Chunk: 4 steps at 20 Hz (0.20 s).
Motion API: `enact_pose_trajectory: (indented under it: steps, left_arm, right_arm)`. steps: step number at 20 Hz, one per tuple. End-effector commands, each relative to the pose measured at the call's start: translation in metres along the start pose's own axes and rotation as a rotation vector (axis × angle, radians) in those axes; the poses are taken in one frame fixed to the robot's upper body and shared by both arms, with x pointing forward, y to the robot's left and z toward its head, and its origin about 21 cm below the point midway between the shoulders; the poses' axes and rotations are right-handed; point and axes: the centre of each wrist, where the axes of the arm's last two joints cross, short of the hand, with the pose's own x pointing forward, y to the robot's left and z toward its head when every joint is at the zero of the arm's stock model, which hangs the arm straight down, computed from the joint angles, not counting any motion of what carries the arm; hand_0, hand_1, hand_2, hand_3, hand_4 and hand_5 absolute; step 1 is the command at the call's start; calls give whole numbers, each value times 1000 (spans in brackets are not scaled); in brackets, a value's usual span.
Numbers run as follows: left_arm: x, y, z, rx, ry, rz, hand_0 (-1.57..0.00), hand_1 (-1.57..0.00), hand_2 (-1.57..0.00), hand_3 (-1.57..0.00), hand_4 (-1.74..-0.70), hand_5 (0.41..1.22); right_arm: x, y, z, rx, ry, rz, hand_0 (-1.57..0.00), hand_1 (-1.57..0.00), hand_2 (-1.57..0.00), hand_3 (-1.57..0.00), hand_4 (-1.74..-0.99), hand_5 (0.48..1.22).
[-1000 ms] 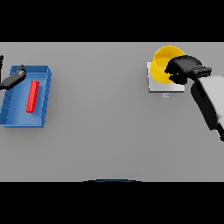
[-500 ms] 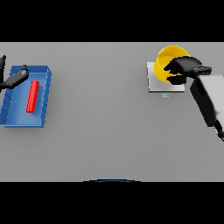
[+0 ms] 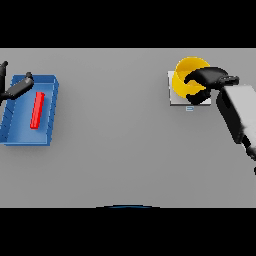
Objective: Pick up the red beaker and tilt it to pour out 1 green nut into yellow bowl. Pick up the yellow bowl and place it on the metallic measuring scale.
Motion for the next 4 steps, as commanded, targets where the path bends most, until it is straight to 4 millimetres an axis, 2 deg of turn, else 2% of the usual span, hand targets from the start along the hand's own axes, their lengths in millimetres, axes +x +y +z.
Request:
enact_pose_trajectory:
  steps: [1,4]
  left_arm:
    - [-2,-2,-2,-6,7,3,1,1,1,1,-812,734]
    - [0,-5,0,-7,12,10,1,1,1,1,-821,734]
  right_arm:
    - [-1,-2,0,-3,5,2,-104,-92,-207,-413,-1336,741]
    - [-5,-2,1,20,8,11,-53,-47,-115,-348,-1308,733]
